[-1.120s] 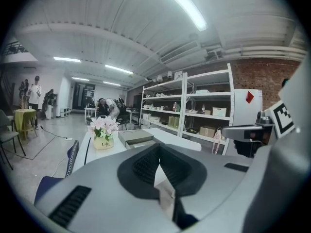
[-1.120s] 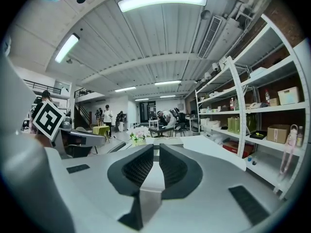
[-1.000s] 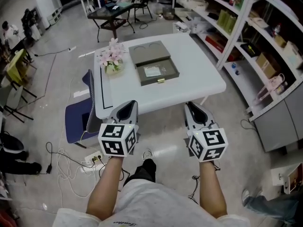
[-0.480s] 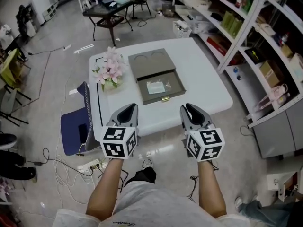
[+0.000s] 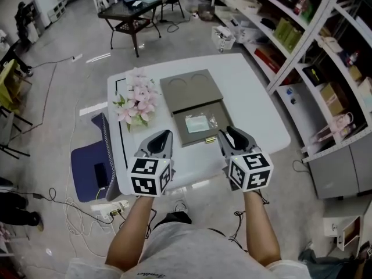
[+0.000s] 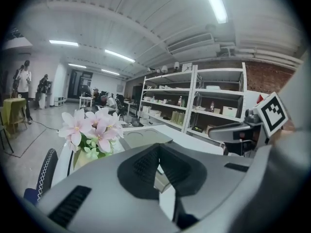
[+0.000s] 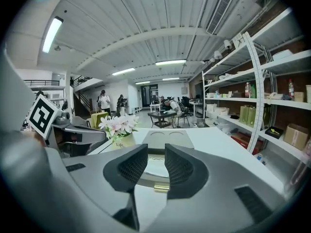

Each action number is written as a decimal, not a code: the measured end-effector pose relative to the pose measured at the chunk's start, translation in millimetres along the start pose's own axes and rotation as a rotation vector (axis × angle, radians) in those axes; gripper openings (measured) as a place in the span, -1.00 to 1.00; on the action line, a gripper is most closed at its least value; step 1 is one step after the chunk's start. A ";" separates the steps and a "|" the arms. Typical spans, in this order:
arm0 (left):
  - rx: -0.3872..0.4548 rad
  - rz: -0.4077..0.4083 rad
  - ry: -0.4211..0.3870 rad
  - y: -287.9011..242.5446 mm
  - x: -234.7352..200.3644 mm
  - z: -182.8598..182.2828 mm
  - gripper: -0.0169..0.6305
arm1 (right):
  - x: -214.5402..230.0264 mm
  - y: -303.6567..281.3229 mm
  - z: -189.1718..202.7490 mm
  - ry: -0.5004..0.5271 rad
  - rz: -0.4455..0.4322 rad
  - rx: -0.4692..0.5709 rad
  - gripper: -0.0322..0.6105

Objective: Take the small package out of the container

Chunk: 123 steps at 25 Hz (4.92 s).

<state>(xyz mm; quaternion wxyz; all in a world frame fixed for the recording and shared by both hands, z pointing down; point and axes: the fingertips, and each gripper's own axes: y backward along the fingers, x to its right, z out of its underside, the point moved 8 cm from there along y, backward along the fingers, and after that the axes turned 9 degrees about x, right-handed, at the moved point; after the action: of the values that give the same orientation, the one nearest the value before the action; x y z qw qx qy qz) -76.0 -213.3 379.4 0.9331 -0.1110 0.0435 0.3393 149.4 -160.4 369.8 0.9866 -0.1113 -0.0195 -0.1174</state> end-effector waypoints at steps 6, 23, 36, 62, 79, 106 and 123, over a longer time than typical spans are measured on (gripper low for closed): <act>-0.020 0.029 0.003 -23.6 -10.9 2.7 -0.93 | 17.7 -37.8 2.0 -0.004 -0.055 -0.108 -0.51; -0.048 0.015 0.021 -65.5 -24.1 17.0 -0.93 | 65.2 -139.5 44.3 -0.030 -0.220 -0.579 -0.37; -0.076 -0.050 0.060 -88.8 -40.1 28.3 -0.93 | 79.3 -179.2 73.5 -0.117 -0.207 -0.776 -0.22; -0.093 -0.102 0.077 -85.9 -48.6 31.5 -0.93 | 79.6 -188.1 86.6 -0.066 -0.226 -0.817 -0.87; -0.072 -0.067 0.060 -69.8 -39.5 24.9 -0.93 | 78.1 -152.2 53.3 -0.124 -0.182 -0.609 -0.88; -0.001 0.003 0.006 -13.1 -6.5 -0.3 -0.93 | 35.1 -51.7 -34.2 -0.120 -0.122 -0.220 -0.88; 0.078 -0.184 -0.030 32.3 72.1 -9.8 -0.93 | 54.1 61.8 -41.8 -0.080 -0.195 0.112 -0.88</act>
<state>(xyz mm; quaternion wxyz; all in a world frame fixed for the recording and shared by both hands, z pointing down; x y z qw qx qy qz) -41.6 -146.6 352.9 0.9644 -0.0728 0.0322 0.2521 217.0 -123.5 319.3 0.9736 -0.0580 -0.0762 -0.2071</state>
